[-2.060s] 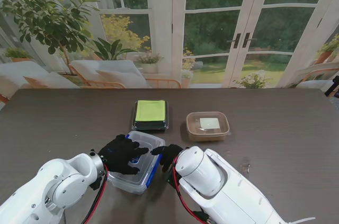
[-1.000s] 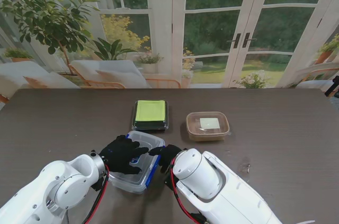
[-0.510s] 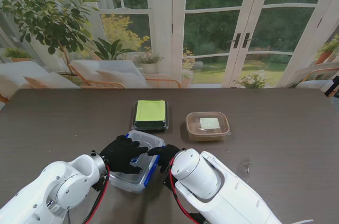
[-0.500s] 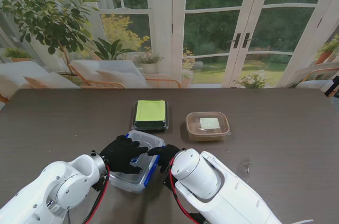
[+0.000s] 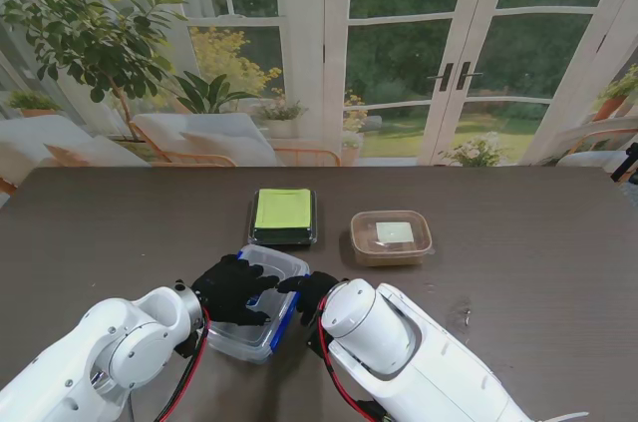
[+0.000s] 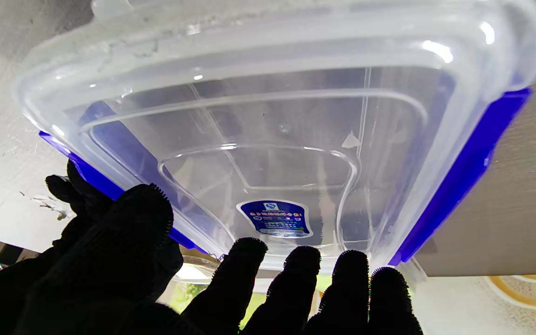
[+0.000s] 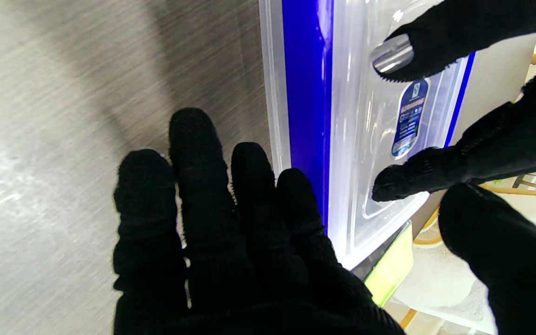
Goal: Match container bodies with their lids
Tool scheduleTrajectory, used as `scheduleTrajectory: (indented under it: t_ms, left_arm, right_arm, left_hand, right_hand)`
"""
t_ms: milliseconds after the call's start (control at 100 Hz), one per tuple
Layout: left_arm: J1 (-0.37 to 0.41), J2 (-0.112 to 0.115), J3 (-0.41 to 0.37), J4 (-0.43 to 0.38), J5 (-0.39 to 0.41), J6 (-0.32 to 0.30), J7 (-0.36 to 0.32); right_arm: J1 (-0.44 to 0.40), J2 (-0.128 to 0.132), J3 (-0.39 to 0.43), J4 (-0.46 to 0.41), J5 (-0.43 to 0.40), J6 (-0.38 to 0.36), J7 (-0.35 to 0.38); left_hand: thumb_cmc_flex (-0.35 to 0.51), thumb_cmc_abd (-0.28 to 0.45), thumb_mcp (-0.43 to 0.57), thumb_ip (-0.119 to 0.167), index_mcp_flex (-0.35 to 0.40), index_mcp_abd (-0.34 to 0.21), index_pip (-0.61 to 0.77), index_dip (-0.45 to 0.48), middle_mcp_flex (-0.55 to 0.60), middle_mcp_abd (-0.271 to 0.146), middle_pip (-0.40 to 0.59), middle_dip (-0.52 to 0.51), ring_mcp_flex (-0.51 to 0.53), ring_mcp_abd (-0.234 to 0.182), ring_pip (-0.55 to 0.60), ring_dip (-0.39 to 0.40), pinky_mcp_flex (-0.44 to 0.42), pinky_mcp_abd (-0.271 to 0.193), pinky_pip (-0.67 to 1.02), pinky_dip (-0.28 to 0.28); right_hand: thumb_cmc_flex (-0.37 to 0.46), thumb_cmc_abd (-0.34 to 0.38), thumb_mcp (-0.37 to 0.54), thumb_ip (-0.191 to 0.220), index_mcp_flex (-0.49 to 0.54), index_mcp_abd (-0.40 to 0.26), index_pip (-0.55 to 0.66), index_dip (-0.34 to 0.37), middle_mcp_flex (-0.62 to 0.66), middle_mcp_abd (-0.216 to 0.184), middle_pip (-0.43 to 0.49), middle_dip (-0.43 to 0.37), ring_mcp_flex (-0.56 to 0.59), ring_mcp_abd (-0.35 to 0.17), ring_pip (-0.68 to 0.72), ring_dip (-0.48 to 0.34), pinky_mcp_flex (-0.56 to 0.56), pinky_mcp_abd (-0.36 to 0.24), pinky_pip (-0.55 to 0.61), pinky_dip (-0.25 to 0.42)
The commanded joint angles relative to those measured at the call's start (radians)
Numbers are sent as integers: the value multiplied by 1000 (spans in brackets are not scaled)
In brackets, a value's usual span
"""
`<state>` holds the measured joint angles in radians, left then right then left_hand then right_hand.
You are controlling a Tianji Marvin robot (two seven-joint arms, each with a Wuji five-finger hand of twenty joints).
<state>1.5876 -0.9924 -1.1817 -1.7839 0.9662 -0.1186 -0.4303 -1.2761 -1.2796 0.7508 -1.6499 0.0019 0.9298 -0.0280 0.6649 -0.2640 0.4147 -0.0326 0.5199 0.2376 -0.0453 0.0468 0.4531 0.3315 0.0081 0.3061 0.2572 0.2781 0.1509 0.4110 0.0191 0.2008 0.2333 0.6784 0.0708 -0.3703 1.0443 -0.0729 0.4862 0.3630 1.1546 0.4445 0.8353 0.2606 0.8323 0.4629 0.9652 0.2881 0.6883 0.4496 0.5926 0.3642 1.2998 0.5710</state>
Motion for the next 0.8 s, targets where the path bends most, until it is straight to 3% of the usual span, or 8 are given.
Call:
scheduleTrajectory:
  t_ms: [0,160,360,540,570,680,790]
  left_arm:
    - [23,0,27,44,12,2,-57]
    - [4,3,50,51,48,1,-67]
    - [-7,6,67,53,134,-27,-65]
    - [9,6,45,40,145,-37,-72]
    - [13,6,39,36,142,-37,-73]
    - [24,6,19,21,139,-41,-86]
    - [22,7,12,19,133,-50,-98]
  right_arm:
    - [8,-20,-7,-23,1,-14,24]
    - [10,-16,-4,-18,1,-16,29]
    - [5,-14,1,-16,3,-23,30]
    - [0,-12,3,-16,6,-26,31]
    - [0,-12,3,-16,6,-27,31]
    - [1,-11,3,-16,5,-27,33]
    - [1,-10,4,-15,5,-27,34]
  left_hand:
    - [8,24,-35,-18,123,-77,85,26,18,-68,66,16,-21,-32,8,22,-30,-42,-37,5]
    - [18,52,-62,-15,124,-78,80,24,13,-70,66,16,-24,-33,9,27,-30,-48,-36,8]
    - [39,21,-61,-8,109,-57,74,23,30,-70,72,20,-9,-28,17,32,-17,-42,-31,11]
    - [63,6,-4,1,75,-46,62,19,32,-70,72,20,-10,-30,21,31,-8,-43,-32,8]
    - [42,-6,56,1,65,-40,62,17,31,-70,72,20,-11,-30,23,29,-6,-43,-33,6]
    - [42,-38,130,2,39,-27,55,13,28,-70,72,20,-12,-32,24,28,-2,-47,-32,5]
    - [44,-71,152,0,31,-32,53,12,27,-71,72,20,-15,-33,23,27,-3,-51,-32,4]
  right_hand:
    - [-14,-10,6,5,-8,-209,5,23,6,-79,-10,17,33,10,15,7,-50,29,47,-14]
    - [-15,-9,4,5,-10,-209,4,23,4,-79,-10,17,29,11,13,6,-54,28,45,-14]
    - [-17,-7,1,4,-13,-210,3,22,0,-79,-11,17,25,14,13,6,-58,28,44,-14]
    - [-18,-5,-2,4,-17,-209,0,21,-3,-80,-10,17,24,12,13,6,-59,27,44,-14]
    - [-18,-4,-3,4,-17,-209,0,21,-3,-81,-10,17,24,13,13,7,-60,27,44,-14]
    - [-18,-3,-4,4,-20,-210,-1,21,-6,-79,-10,17,23,10,13,6,-62,25,43,-14]
    - [-18,-3,-6,4,-20,-210,-1,20,-6,-79,-10,17,22,13,13,6,-63,26,43,-13]
